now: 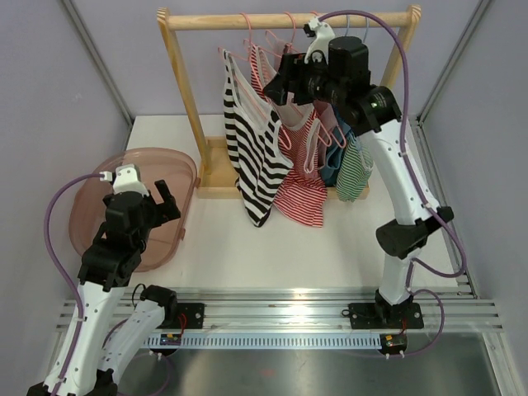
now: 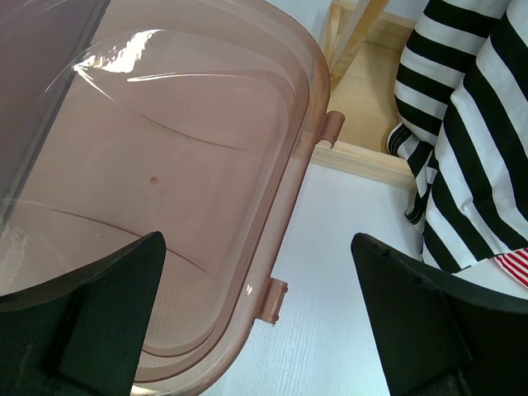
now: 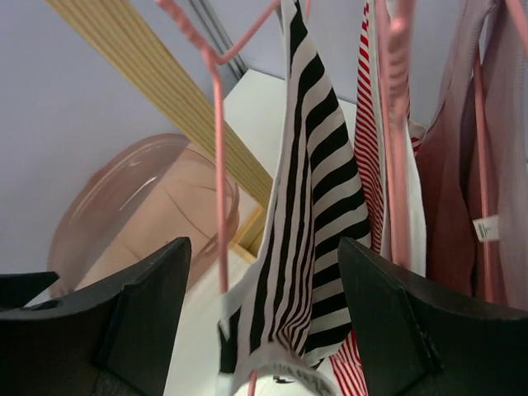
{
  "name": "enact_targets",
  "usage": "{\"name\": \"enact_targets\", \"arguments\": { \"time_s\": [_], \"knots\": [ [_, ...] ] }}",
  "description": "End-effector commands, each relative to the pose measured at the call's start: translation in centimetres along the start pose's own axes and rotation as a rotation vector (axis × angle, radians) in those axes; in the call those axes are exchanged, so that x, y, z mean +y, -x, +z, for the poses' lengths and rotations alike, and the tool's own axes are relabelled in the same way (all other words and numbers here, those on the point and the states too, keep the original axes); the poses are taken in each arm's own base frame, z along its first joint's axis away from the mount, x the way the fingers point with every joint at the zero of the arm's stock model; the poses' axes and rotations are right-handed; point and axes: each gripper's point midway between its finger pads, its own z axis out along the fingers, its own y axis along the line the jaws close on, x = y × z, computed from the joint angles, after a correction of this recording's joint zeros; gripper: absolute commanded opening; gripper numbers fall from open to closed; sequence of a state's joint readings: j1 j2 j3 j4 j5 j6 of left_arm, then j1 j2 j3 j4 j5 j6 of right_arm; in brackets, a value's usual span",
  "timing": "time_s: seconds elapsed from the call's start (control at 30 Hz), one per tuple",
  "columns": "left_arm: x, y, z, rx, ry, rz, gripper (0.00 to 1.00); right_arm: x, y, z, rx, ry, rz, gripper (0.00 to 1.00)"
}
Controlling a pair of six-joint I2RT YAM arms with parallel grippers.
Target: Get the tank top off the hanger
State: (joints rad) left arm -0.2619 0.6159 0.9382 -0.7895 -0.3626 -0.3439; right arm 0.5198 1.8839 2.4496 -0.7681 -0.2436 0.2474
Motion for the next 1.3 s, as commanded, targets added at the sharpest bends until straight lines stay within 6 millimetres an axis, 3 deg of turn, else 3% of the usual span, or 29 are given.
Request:
{"name": "enact_targets", "arguments": {
  "time_s": [0.0, 0.1, 0.13, 0.37, 0.6, 0.8, 0.93, 1.03, 1.27],
  "knots": [
    [-1.0, 0.8, 0.4, -0.037, -0.048, -0.012, 0.99, -0.2, 0.3, 1.6, -0.016, -0.015, -0.088, 0.79],
    [-1.1, 0.7, 0.7, -0.026, -0.05, -0.009, 0.99, -0.1, 0.3, 2.4, -0.011, -0.006, -0.098, 0.76],
    [-1.2, 0.7, 0.6, -0.027, -0.052, -0.011, 0.99, -0.3, 0.0, 2.8, -0.007, -0.008, -0.1, 0.69],
    [-1.4, 0.6, 0.9, -0.016, -0.069, -0.009, 0.99, -0.4, 0.1, 4.0, -0.025, 0.0, -0.116, 0.51],
    [-1.6, 0.4, 1.1, -0.004, -0.081, -0.008, 0.99, 0.8, 1.1, 3.7, -0.059, 0.027, -0.147, 0.49],
    [-1.8, 0.4, 1.0, -0.005, -0.089, -0.009, 0.99, 1.3, 0.8, 3.8, -0.055, 0.037, -0.156, 0.29],
    [-1.8, 0.4, 1.0, -0.003, -0.092, -0.007, 0.99, 1.9, 0.9, 3.8, -0.06, 0.046, -0.167, 0.1],
    [-1.8, 0.4, 1.0, -0.004, -0.092, -0.007, 0.99, 2.5, 1.8, 3.2, -0.092, 0.043, -0.189, 0.01],
    [-1.7, 0.4, 0.9, -0.008, -0.089, -0.009, 0.99, 4.0, 5.3, 1.2, -0.218, 0.044, -0.182, 0.0]
  ]
}}
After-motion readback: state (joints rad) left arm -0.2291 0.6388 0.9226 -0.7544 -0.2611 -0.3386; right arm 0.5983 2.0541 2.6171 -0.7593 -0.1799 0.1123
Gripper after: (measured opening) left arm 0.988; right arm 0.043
